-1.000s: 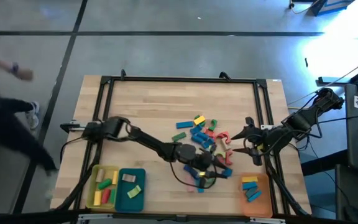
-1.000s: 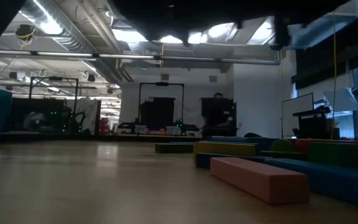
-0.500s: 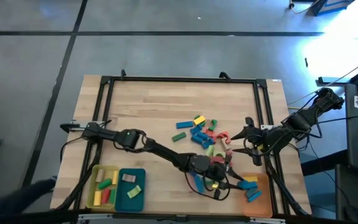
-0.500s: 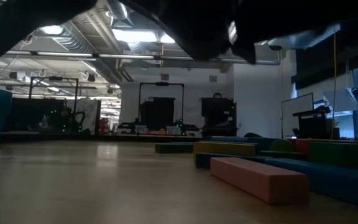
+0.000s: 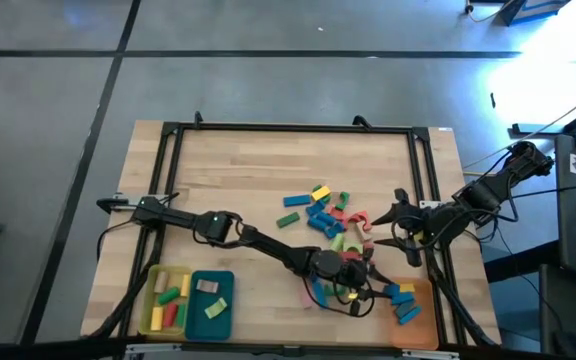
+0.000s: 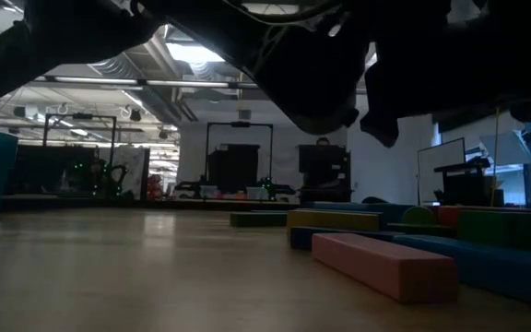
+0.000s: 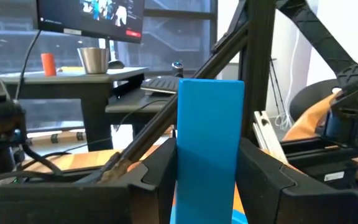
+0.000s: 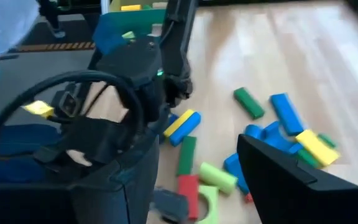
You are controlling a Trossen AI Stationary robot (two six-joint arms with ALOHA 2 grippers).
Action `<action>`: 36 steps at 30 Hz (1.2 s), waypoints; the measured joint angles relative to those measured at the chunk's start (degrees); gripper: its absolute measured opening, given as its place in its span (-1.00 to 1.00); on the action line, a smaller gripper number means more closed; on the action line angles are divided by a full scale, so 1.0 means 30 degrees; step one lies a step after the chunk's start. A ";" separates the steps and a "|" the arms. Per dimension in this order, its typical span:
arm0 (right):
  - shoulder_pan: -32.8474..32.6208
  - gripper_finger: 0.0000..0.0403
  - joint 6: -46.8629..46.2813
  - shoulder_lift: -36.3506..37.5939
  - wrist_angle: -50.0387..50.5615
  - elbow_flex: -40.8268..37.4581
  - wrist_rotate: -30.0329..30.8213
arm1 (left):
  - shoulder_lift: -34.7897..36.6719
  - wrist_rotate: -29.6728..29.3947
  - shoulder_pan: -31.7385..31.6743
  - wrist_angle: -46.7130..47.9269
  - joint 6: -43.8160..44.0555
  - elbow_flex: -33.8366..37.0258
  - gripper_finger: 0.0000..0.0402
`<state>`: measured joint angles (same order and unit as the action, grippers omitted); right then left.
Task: Sort blocks by size
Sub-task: Put the blue rectangular block into the orange bin
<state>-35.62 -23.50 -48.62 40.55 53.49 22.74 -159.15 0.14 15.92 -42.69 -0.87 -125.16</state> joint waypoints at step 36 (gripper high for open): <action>-0.2367 0.10 0.2440 -0.3133 0.2501 0.0000 -0.8709 | 0.0515 0.6499 -0.2186 0.0779 0.9190 0.0007 -0.38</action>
<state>-42.72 -16.18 -58.02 48.05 53.49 -3.39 -157.60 19.64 9.37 -40.35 26.70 -125.14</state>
